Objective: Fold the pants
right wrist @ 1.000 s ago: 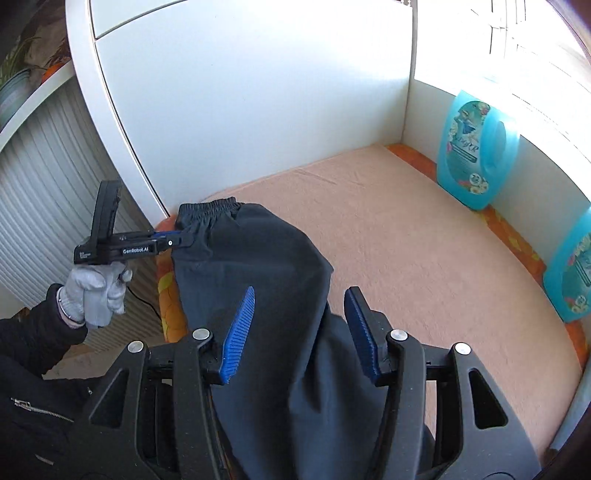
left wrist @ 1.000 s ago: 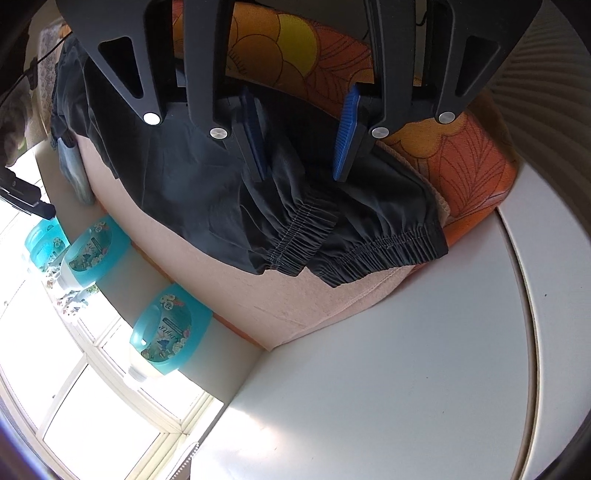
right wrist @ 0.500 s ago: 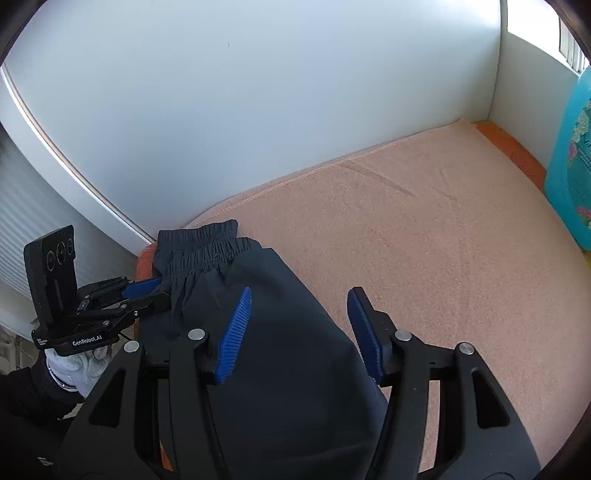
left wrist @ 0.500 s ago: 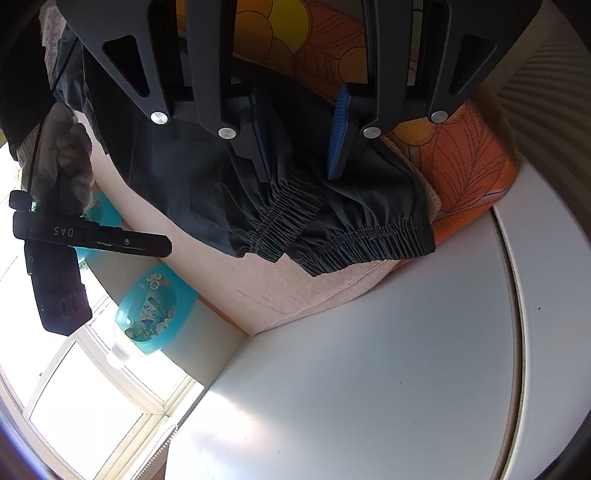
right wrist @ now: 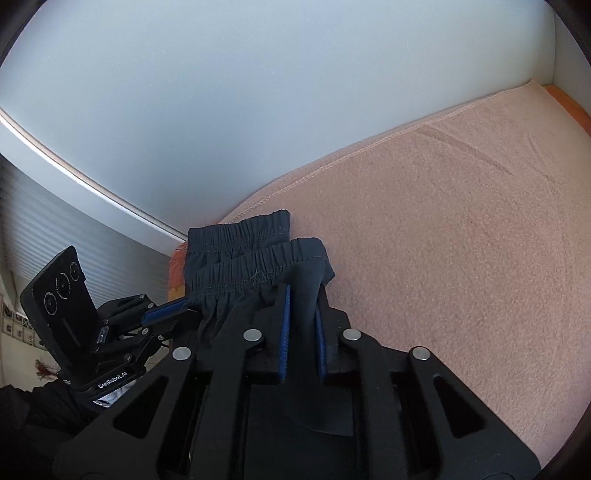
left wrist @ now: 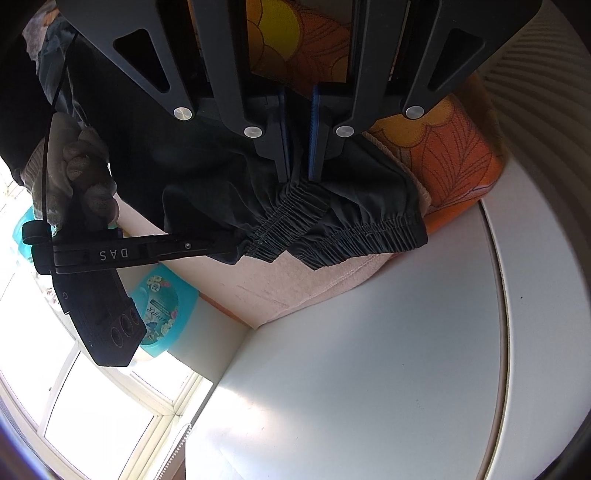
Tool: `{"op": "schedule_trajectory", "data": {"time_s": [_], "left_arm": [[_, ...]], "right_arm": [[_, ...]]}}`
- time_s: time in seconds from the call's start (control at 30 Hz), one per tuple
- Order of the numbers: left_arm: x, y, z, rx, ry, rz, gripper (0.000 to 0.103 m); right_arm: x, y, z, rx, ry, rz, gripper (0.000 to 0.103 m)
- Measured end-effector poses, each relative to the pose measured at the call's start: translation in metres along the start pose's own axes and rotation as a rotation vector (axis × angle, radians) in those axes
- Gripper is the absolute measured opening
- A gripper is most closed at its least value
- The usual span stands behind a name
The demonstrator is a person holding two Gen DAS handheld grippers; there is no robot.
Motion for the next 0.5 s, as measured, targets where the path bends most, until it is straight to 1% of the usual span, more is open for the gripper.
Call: {"op": "schedule_trajectory", "data": {"time_s": [0.07,0.13,0.23,0.37,0.43,0.5], "left_arm": [[-0.01,-0.001,0.002,0.0,0.014,0.004,0.006],[-0.017,-0.004,0.001,-0.004,0.038,-0.004,0.006],[-0.031,-0.012,-0.001,-0.012,0.069,-0.022,0.006],[-0.047,-0.018,-0.006,0.005,0.097,-0.067,0.006],[-0.048,-0.021,-0.009,0.014,0.095,-0.086,0.006],[-0.044,-0.023,-0.009,0.032,0.086,-0.114,0.006]], "right_arm": [[-0.011,-0.011,-0.002,-0.011,0.046,0.006,0.008],[-0.022,-0.024,-0.006,-0.039,0.084,-0.007,0.008],[-0.029,-0.045,-0.016,-0.086,0.128,0.027,0.007],[-0.019,-0.052,-0.029,-0.069,0.134,0.035,0.007],[-0.005,-0.049,-0.034,-0.042,0.118,0.041,0.007],[0.009,-0.045,-0.036,-0.027,0.106,0.066,0.006]]}}
Point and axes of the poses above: each gripper's, at about its wrist camera, not at the fingertips, and x roughly the way its jaws point, y to its right, z to its underside, the point moved 2 cm from there along x, roughly the way its jaws point, and after that the axes turned 12 degrees about z, right-handed, at the moved point
